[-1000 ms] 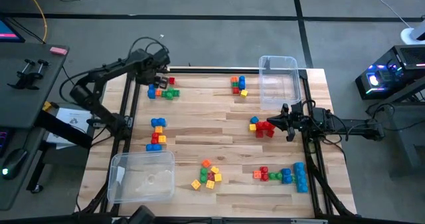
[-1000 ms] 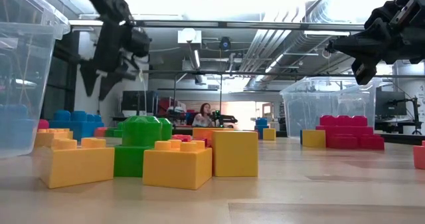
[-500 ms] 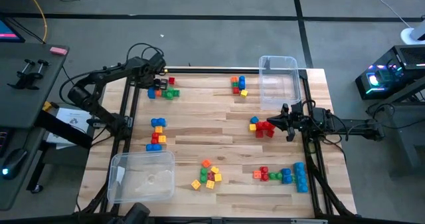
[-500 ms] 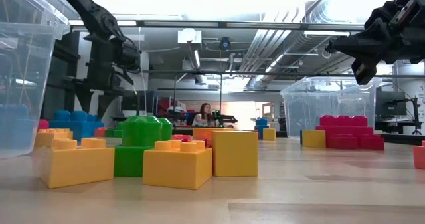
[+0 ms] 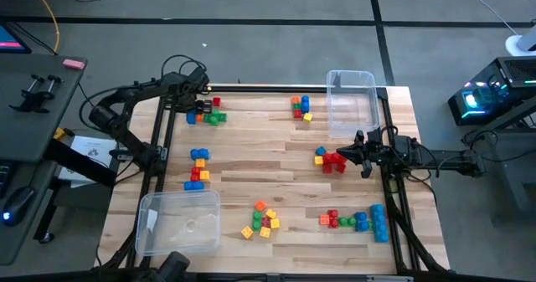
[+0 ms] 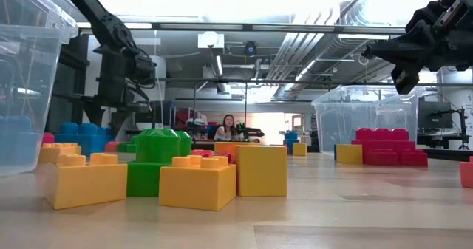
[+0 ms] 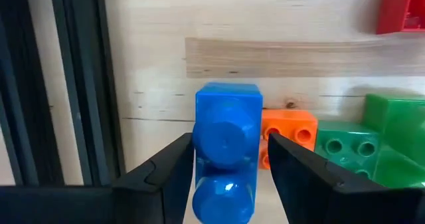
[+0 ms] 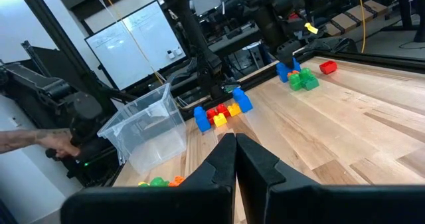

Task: Sort blocks by size
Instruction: Put the large blue game piece into the left transparent bin

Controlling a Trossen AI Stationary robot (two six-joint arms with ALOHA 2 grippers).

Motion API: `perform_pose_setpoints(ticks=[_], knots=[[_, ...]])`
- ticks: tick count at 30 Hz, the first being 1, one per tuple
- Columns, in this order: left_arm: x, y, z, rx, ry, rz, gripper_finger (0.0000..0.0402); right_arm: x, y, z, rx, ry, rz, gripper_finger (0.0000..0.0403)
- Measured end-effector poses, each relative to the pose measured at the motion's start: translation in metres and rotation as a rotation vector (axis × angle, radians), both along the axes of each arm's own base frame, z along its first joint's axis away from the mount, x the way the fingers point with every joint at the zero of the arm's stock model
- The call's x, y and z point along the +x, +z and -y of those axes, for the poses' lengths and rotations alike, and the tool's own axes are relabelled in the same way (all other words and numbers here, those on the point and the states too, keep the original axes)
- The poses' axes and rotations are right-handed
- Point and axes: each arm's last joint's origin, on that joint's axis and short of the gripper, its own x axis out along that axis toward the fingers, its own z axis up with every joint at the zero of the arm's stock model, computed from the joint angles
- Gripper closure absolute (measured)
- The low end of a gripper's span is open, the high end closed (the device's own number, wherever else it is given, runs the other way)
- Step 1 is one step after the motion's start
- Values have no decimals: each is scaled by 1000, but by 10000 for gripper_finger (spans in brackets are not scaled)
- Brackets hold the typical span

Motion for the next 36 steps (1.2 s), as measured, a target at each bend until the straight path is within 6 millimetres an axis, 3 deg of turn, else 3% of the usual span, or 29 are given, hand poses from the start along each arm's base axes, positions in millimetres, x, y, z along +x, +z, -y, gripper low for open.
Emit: perform_pose_setpoints(ticks=[7,14,16,21,25,28,30,36], knots=[[2,-8,-3,-30,-23,-26,227,0,0,0,0,0,0,398],[-1,-2,-1,-14,-12,-6,318,0,0,0,0,0,0,398],[-2,1,-1,-8,-11,16,323,0,0,0,0,0,0,398],[-3,30,-1,64,-18,74,323,0,0,0,0,0,0,398],[-3,72,3,203,-35,165,323,0,0,0,0,0,0,398],[1,102,21,275,-103,296,323,0,0,0,0,0,0,398],[8,118,43,267,-212,419,323,0,0,0,0,0,0,398],[25,154,148,89,-615,724,323,0,0,0,0,0,0,398]])
